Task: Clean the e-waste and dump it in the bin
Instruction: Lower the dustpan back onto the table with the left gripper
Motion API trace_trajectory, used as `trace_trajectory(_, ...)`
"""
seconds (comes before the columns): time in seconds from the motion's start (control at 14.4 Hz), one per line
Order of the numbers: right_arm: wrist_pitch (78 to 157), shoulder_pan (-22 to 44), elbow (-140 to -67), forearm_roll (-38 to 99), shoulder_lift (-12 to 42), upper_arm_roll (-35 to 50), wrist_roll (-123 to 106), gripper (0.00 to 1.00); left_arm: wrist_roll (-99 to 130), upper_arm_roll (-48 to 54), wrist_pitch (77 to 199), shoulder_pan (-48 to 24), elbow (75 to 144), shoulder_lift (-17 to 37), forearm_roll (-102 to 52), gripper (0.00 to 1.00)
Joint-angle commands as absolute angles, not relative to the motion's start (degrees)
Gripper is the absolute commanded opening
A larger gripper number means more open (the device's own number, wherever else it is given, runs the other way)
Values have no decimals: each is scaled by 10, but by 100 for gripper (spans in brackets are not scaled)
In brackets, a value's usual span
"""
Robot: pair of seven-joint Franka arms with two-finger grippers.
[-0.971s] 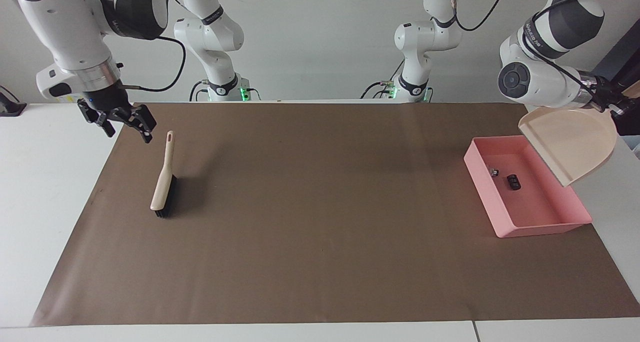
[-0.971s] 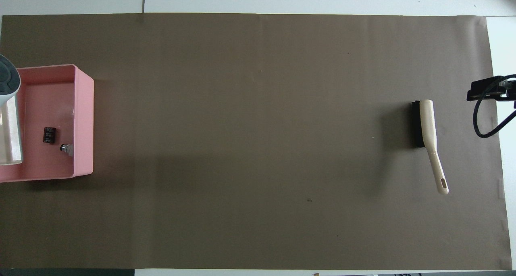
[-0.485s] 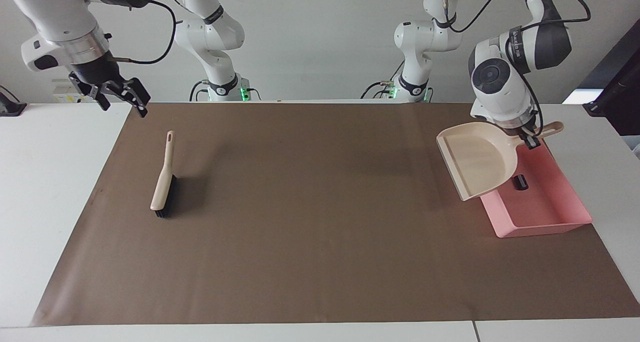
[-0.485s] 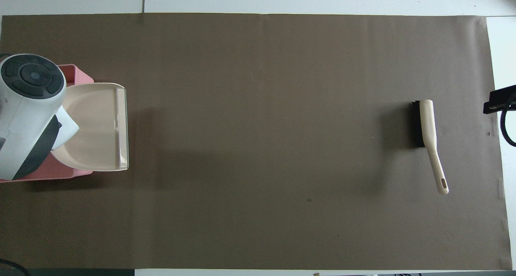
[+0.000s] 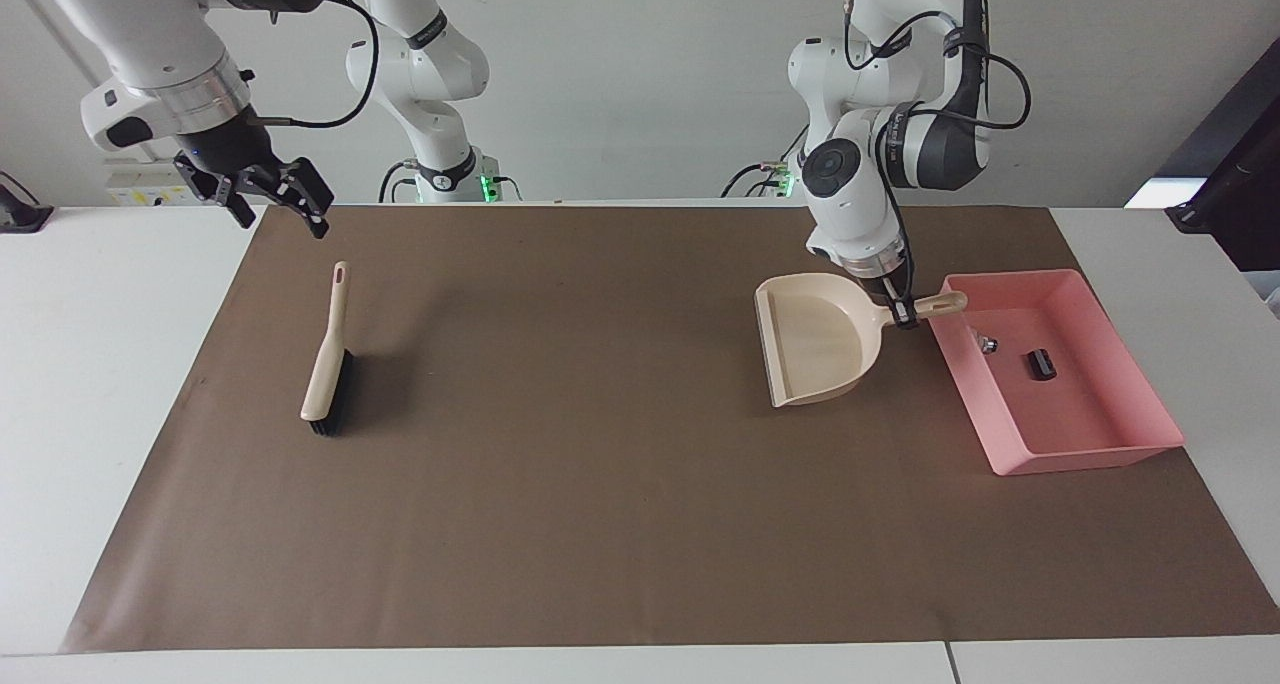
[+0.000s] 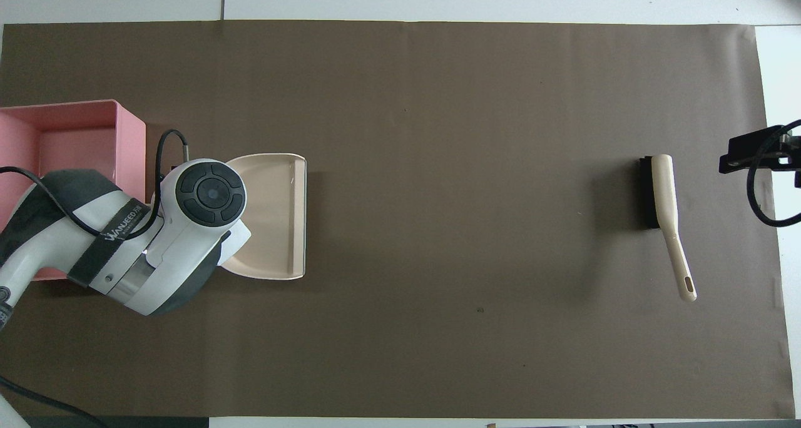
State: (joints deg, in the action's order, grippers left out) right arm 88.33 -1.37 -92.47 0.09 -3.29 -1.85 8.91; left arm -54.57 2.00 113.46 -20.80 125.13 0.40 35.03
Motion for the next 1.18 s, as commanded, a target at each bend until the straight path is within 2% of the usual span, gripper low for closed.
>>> trace_trajectory(0.0,862,-11,-917,-16,-34,-17,94,100,-540,10,1194,-212,1288,-6,344,0)
trace_trajectory(0.14,849,-10,-900,-10,-28,-17,95,100,-541,10,1198,-213,1295,0,344,0)
trace_trajectory(0.49,855,-10,-918,-8,-35,-15,92,100,-535,10,1196,-219,1289,27,344,1)
trace_trajectory(0.55,855,-10,-911,-15,-32,-15,80,100,-534,10,1191,-221,1289,27,344,10)
trace_trajectory(0.76,818,-11,-873,-36,-22,-14,62,100,-533,11,1189,-221,1288,16,343,58)
trace_trajectory(0.9,816,-11,-865,-33,-18,-14,62,100,-528,10,1178,-215,1286,-6,332,78)
trace_trajectory(0.97,814,-11,-864,-29,-18,-14,62,100,-510,8,1167,-212,1285,-22,309,94)
trace_trajectory(1.11,817,-11,-865,-17,-18,-14,62,100,-477,6,1155,-183,1277,-45,292,98)
